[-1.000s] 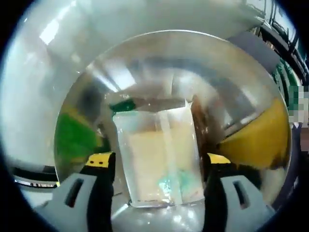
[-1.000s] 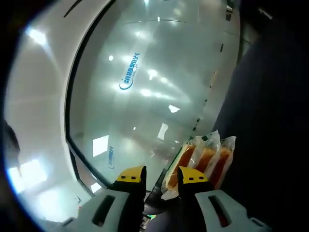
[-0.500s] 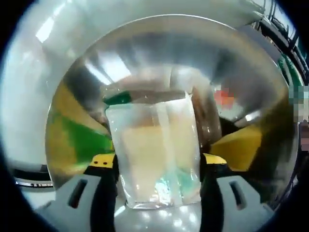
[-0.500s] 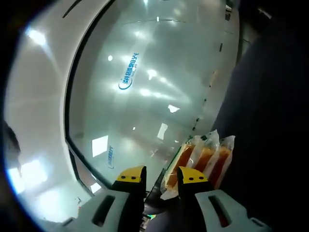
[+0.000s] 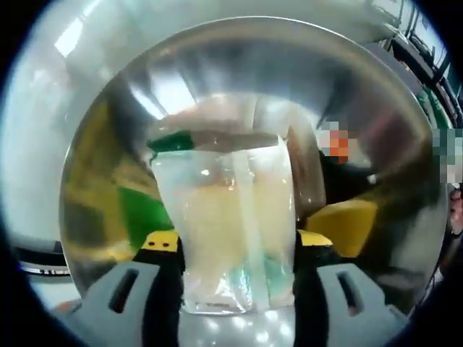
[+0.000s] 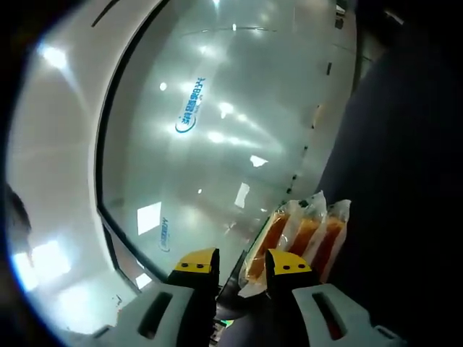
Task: Pick up the bread from the bowl and place it onto the table
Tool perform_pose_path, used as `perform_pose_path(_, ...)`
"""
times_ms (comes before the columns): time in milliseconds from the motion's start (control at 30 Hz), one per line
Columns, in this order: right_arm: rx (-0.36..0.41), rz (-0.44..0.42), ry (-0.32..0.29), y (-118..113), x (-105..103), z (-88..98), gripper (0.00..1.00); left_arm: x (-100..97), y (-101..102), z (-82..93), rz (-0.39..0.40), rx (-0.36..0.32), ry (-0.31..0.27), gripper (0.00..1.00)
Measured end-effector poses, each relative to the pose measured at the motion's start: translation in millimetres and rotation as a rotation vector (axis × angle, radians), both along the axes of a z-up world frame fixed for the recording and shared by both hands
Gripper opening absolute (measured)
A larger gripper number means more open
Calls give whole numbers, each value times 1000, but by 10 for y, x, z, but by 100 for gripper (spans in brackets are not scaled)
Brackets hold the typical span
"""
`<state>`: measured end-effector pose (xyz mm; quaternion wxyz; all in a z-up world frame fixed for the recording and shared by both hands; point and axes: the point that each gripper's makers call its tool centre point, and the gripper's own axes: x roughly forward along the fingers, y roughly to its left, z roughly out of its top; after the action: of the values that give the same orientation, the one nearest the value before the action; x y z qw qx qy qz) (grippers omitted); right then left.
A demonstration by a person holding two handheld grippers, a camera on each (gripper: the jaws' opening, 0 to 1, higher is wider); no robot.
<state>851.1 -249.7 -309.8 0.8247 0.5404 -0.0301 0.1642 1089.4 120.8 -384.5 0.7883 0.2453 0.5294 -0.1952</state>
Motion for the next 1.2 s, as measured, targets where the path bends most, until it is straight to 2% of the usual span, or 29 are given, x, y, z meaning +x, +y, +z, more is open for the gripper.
perform_pose_path(300,8,5,10,13,13,-29,22,74,29,41,-8,-1,-12,45)
perform_pose_path(433,10,5,12,15,19,-36,22,130,85,111,-26,23,-41,43)
perform_pose_path(633,10,9,18,27,24,-54,22,83,122,147,-26,17,-32,43)
perform_pose_path(733,9,9,21,19,31,-64,22,57,95,177,-15,-11,-24,43)
perform_pose_path(833,8,8,26,22,37,-77,22,12,68,190,-23,-12,-3,43)
perform_pose_path(1000,8,9,28,30,37,-83,22,-47,-15,383,-38,-32,-16,43)
perform_pose_path(1200,12,5,23,14,34,-66,22,-148,-144,781,-63,-27,-47,43)
